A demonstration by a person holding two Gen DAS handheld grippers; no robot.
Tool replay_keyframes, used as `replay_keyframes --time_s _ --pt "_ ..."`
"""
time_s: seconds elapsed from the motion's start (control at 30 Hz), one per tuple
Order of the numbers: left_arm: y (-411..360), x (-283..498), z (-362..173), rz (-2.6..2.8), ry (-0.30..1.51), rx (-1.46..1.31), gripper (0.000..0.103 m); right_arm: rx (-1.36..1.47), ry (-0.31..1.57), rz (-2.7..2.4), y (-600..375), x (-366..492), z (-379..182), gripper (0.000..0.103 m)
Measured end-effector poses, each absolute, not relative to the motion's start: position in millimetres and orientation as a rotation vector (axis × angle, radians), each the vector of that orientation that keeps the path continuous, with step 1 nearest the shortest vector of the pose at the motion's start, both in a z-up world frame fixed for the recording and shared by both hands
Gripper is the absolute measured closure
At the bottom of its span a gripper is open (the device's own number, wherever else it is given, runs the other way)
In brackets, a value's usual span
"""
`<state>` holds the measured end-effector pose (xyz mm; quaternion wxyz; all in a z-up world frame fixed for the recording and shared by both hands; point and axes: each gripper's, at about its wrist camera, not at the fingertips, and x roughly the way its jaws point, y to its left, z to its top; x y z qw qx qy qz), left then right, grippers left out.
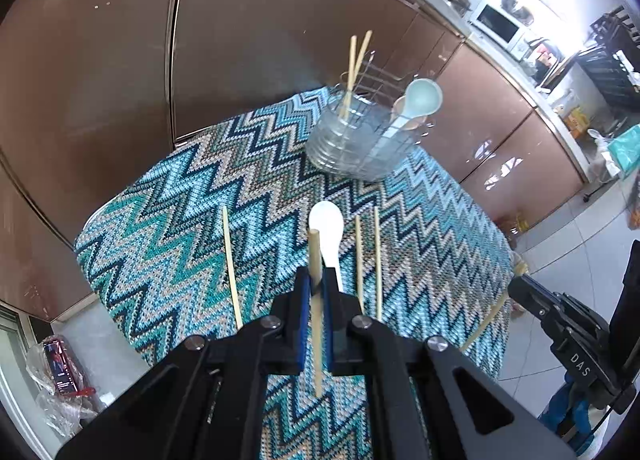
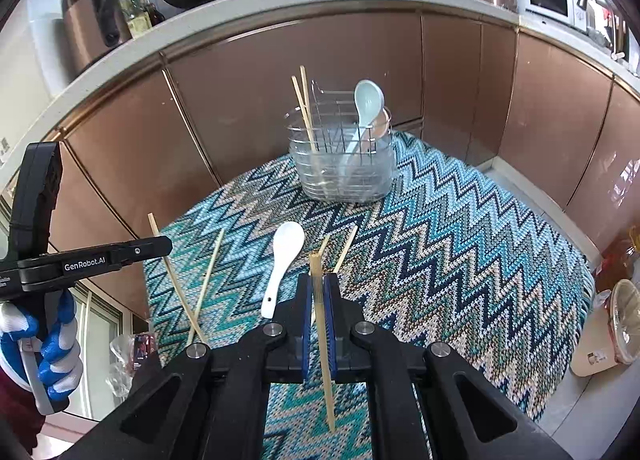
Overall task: Organize utensils
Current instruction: 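Close the left tool on a chopstick while the right tool grasps a chopstick, then carry both chopsticks over the holder and lower them in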
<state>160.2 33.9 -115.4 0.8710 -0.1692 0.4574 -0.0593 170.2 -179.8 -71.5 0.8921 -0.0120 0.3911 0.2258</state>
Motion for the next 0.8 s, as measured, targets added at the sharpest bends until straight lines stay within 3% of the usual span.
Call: replay_keyframes --time_s 0.8 --pt "28 97 -45 -0.145 0.782 -0.326 0.098 -0.007 0.627 0.472 -181 102 -12 0.097"
